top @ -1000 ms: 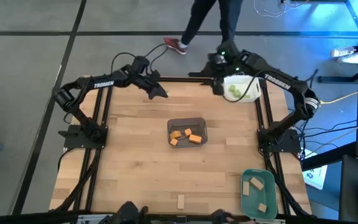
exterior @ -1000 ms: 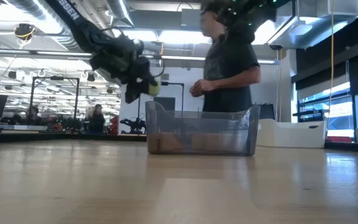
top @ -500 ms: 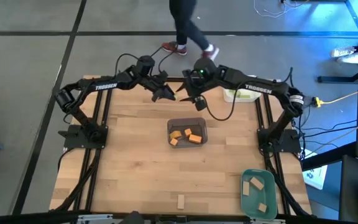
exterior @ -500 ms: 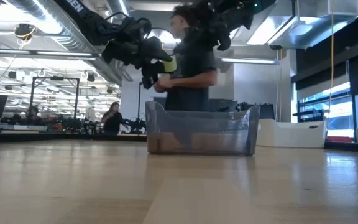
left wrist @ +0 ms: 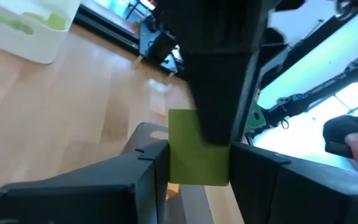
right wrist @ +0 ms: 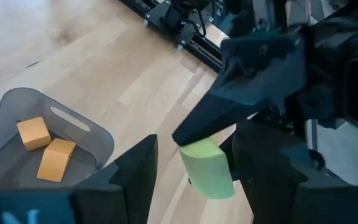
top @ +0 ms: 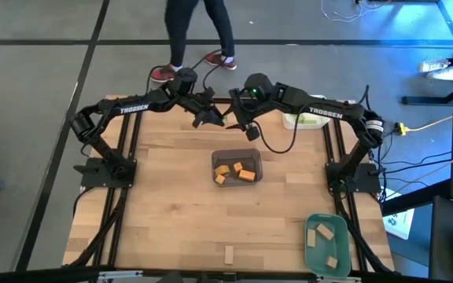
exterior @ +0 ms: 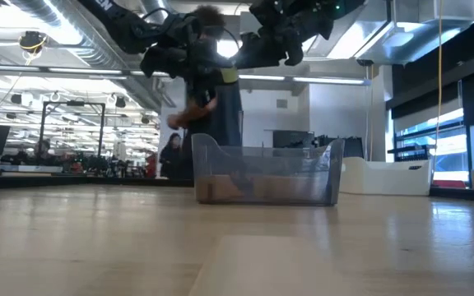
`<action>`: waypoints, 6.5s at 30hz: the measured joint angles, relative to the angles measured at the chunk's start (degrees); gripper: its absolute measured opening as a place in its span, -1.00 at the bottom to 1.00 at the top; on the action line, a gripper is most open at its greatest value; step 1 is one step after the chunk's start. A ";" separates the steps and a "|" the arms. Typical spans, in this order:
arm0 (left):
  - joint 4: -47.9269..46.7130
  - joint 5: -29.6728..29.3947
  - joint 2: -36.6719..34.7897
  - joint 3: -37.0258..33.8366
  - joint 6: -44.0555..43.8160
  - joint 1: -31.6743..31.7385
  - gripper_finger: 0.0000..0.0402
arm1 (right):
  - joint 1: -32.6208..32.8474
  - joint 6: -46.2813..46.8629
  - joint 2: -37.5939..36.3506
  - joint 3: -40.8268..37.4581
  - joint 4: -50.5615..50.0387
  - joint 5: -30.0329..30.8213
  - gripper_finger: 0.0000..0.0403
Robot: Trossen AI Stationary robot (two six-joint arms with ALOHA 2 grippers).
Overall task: Sort & place blocks by color
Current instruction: Put the green block in the white bin, then put the brown block in the blue bin
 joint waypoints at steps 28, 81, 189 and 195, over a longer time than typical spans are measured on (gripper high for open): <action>-0.11 -1.01 -0.01 0.53 -0.02 -0.79 -0.45 | 0.00 -1.36 0.07 0.00 -1.29 -1.23 -0.72; 1.16 -7.15 -0.02 0.51 8.25 6.38 -0.18 | -1.30 8.81 -5.48 0.02 -6.97 21.96 -0.65; -40.92 -61.46 -21.49 0.47 -14.70 -54.21 -0.20 | 28.04 60.44 -36.23 -17.77 -23.03 5.90 -0.36; -38.89 -66.62 -21.49 0.47 -19.79 -57.40 -0.20 | 30.73 60.39 -32.19 -17.77 -19.43 3.53 -0.36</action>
